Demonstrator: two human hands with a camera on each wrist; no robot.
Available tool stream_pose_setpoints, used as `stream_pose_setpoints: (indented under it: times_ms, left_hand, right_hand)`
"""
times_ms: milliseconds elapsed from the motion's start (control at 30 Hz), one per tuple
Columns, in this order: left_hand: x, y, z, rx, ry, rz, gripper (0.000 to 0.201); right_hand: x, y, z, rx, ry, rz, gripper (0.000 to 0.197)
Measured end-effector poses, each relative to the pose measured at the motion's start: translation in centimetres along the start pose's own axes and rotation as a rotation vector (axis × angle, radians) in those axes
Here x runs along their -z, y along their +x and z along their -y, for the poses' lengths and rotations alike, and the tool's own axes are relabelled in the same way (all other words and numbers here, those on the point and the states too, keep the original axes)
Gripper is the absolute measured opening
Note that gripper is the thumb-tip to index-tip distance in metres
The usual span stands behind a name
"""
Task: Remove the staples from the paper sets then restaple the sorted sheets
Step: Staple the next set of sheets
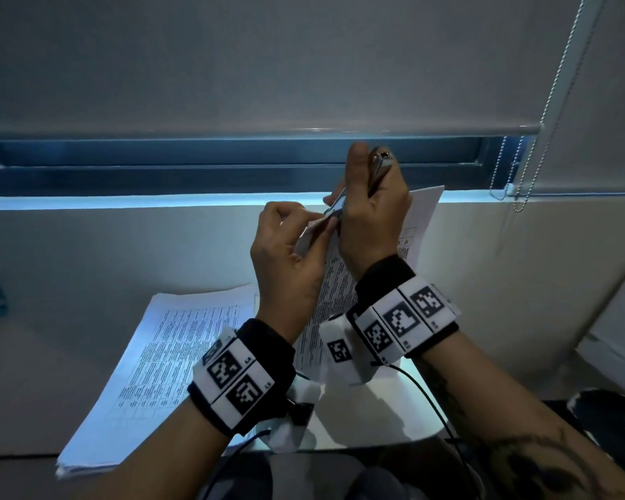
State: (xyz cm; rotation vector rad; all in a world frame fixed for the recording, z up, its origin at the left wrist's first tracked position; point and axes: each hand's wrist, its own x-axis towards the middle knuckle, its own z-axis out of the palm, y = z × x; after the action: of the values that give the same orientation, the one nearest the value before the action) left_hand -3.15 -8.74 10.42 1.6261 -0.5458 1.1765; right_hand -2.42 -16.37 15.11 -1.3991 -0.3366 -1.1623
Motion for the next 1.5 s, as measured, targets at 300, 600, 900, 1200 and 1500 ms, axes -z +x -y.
stream_pose_setpoints:
  times_ms: [300, 600, 900, 1200, 1500]
  left_hand:
    - [-0.3, -0.8, -0.2, 0.013, -0.041, -0.016, 0.017]
    - [-1.0, -1.0, -0.9, 0.118, -0.136, 0.029, 0.017]
    - [-0.3, 0.4, -0.2, 0.222, -0.198, 0.056, 0.019]
    - [0.4, 1.2, 0.5, 0.322, -0.218, 0.087, 0.019]
    - [1.4, 1.7, 1.7, 0.480, -0.328, 0.225, 0.027]
  right_hand:
    - [-0.2, 0.2, -0.6, 0.068, -0.144, 0.011, 0.036]
    - [-0.5, 1.0, -0.6, -0.009, -0.168, 0.023, 0.046]
    - [7.1, 4.1, -0.1, -0.029, 0.044, -0.366, 0.023]
    - [14.1, -4.7, -7.3, -0.356, -0.139, -0.062, 0.040]
    - [14.0, -4.2, -9.3, -0.610, -0.036, 0.067, 0.025]
